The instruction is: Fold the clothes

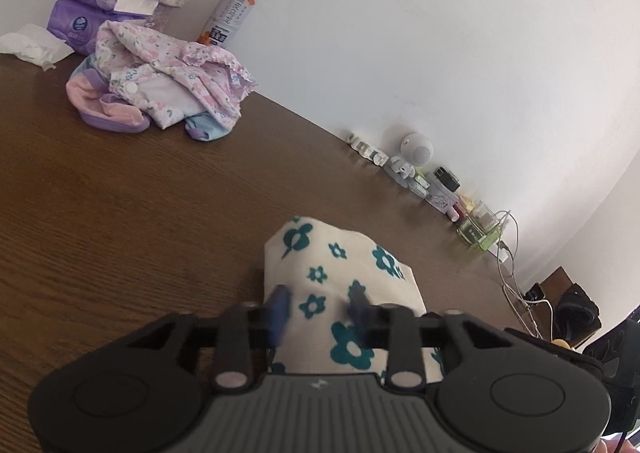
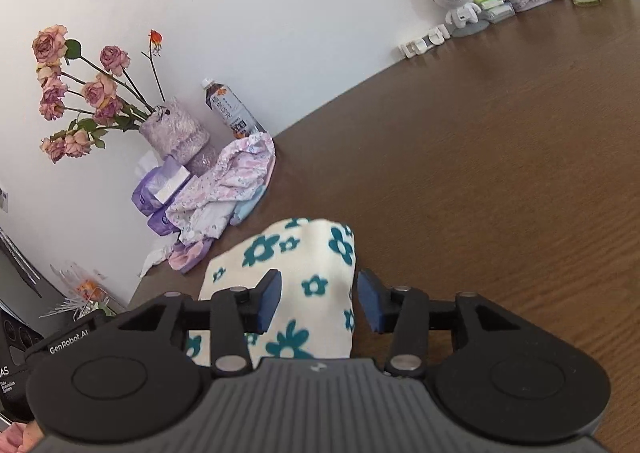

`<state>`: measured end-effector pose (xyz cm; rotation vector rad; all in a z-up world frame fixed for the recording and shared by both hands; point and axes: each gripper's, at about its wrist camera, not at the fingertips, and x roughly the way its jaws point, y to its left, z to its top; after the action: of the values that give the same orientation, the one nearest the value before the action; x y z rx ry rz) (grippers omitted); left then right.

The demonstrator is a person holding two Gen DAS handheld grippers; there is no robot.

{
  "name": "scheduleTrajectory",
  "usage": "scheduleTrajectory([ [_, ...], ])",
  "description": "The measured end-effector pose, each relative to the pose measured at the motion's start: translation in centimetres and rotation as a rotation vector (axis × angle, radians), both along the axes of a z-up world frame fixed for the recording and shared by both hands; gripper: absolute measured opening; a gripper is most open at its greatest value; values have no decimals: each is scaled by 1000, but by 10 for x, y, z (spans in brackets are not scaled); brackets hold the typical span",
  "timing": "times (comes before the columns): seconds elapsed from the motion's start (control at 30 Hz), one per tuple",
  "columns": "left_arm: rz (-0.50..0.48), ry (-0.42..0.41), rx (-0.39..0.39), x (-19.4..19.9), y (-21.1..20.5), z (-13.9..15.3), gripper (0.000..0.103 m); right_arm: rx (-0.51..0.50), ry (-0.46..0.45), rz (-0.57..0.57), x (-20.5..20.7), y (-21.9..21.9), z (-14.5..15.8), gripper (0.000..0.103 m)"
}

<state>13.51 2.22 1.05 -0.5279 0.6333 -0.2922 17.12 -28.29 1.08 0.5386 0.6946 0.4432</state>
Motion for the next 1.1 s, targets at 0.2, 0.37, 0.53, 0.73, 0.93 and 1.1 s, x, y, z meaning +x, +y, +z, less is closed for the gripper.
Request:
scheduleTrajectory([
  [0.2, 26, -15, -11, -16, 2, -2, 60, -41, -35, -10, -14, 5, 4, 35],
  [0.37, 16, -15, -17, -28, 5, -4, 21, -17, -16, 13, -25, -1, -2, 23],
  [0.53, -33, -18, 6, -45, 4, 1, 58, -48, -60, 14, -39, -1, 11, 48],
  [0.73, -189, -20, 40, -65, -9, -2, 36, -123, -116, 9, -67, -16, 21, 52],
  [0.93, -348, -30, 101, -64, -63, -5, 37, -116, -145, -105, -79, -53, 25, 52],
  [1.1, -437, -104, 182, -47, -126, -10, 38, -113, -159, -221, -92, -93, 30, 52],
])
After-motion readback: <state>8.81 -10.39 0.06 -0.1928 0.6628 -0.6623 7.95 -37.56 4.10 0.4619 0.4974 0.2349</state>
